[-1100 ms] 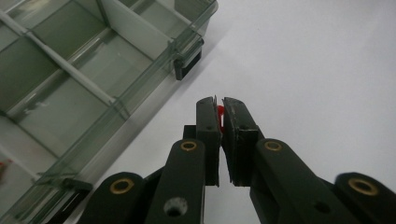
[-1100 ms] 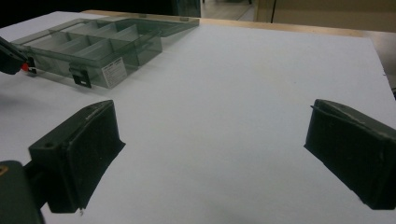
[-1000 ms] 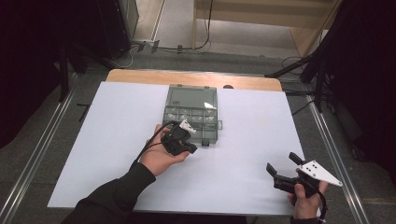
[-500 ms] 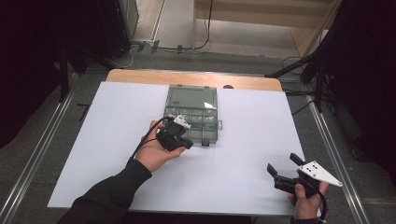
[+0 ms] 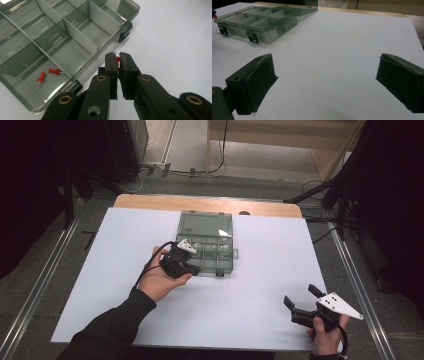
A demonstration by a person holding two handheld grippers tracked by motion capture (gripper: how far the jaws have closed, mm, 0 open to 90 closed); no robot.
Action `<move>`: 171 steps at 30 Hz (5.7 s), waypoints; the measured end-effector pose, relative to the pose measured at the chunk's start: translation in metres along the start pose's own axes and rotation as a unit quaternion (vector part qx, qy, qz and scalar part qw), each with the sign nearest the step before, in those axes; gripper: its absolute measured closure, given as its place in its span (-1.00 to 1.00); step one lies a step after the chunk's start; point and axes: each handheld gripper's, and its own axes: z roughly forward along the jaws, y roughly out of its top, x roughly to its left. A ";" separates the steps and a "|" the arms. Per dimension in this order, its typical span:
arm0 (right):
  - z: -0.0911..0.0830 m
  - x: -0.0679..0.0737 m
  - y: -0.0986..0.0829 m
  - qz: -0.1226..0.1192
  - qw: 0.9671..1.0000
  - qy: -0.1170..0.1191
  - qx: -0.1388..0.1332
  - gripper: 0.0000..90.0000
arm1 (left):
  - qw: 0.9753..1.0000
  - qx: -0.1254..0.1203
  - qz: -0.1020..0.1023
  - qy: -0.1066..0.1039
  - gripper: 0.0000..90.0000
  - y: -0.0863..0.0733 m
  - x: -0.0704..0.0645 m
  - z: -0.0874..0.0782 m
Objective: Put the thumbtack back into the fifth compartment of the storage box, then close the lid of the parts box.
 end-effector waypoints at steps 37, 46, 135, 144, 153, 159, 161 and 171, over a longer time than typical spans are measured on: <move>0.009 0.003 0.001 -0.003 1.000 0.010 0.007 -0.94 | 0.998 -0.006 -0.045 0.032 0.89 -0.004 0.053 -0.012; 0.009 0.004 0.002 -0.006 1.000 0.012 0.005 -0.94 | 0.998 -0.003 -0.054 0.037 0.89 -0.004 0.061 -0.010; 0.037 0.039 0.043 -0.027 0.999 0.032 0.010 -1.00 | 0.982 -0.139 -0.125 0.023 -1.00 -0.015 0.087 -0.013; 0.064 0.047 0.061 -0.028 0.998 0.051 0.014 -1.00 | 0.979 -0.149 -0.134 0.029 -1.00 -0.016 0.094 -0.010; 0.097 0.056 0.078 -0.018 0.997 0.075 0.016 -0.99 | 0.974 -0.165 -0.150 0.036 -1.00 -0.017 0.103 -0.001; 0.123 0.056 0.088 0.003 0.997 0.073 0.023 -0.84 | 0.974 -0.167 -0.153 0.023 -1.00 -0.017 0.107 0.003; 0.132 0.055 0.091 0.011 0.997 0.077 0.027 -0.81 | 0.972 -0.178 -0.156 0.004 -1.00 -0.016 0.110 0.004; 0.174 0.050 0.102 0.065 0.992 0.102 0.045 -0.59 | 0.966 -0.179 -0.185 0.014 -0.66 -0.011 0.127 0.014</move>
